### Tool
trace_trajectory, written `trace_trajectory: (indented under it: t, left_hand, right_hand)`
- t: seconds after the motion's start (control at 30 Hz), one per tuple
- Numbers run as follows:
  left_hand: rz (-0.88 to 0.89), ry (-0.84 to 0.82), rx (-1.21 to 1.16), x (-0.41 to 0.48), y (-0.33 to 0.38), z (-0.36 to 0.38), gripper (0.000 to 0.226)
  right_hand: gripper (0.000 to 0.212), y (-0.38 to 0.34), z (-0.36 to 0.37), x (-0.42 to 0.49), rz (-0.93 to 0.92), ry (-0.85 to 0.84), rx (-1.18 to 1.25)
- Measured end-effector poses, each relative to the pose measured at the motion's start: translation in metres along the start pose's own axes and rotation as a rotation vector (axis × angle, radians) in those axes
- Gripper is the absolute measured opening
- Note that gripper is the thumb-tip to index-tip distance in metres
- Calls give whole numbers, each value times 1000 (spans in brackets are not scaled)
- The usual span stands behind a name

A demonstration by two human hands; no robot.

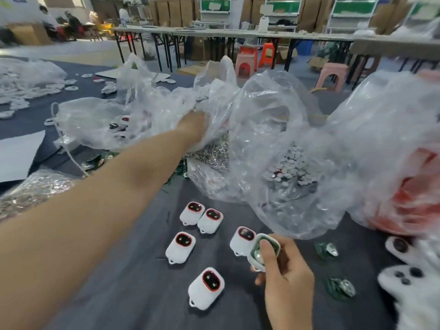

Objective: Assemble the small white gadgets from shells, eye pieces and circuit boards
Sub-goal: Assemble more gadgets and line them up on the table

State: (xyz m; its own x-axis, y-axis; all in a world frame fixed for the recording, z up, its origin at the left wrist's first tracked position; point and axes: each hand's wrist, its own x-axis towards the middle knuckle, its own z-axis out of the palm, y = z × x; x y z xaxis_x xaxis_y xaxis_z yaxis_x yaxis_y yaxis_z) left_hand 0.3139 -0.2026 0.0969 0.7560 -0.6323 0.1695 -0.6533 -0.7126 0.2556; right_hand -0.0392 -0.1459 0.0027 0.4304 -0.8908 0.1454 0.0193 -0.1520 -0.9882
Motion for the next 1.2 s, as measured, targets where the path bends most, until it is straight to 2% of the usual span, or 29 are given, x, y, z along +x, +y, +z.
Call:
trace_trajectory:
  t: [0.2,0.47,0.6,0.73,0.83,0.93,1.13,1.2]
  left_hand:
    - [-35,51,61,-2,-4,-11,31]
    - [-19,-73,-144,-26,-14,-36,28]
    - [38,-132,-97,-31,-27,-38,21]
    - [51,8,-162,-30,-36,-39,15]
    - [64,139,-275,-32,-40,-40,14]
    - [33,235,-487,-38,-44,-46,20]
    - [-39,364,-1168,-99,-34,-66,32]
    - [-48,330,-1303,-128,-29,-63,30]
  right_hand:
    - [25,-1,0,0,-15,1,-41]
    - [19,-6,-1,-2,-40,-32,-89]
    - [16,-6,-2,-2,-22,-58,-81]
    - [15,-8,-3,-3,-6,-67,-57]
    - [15,-9,-3,-3,10,-64,-30]
    - [15,-11,-2,-4,26,-53,3]
    - [13,-12,-3,-6,49,1,22]
    - [11,-14,-4,-6,30,12,1]
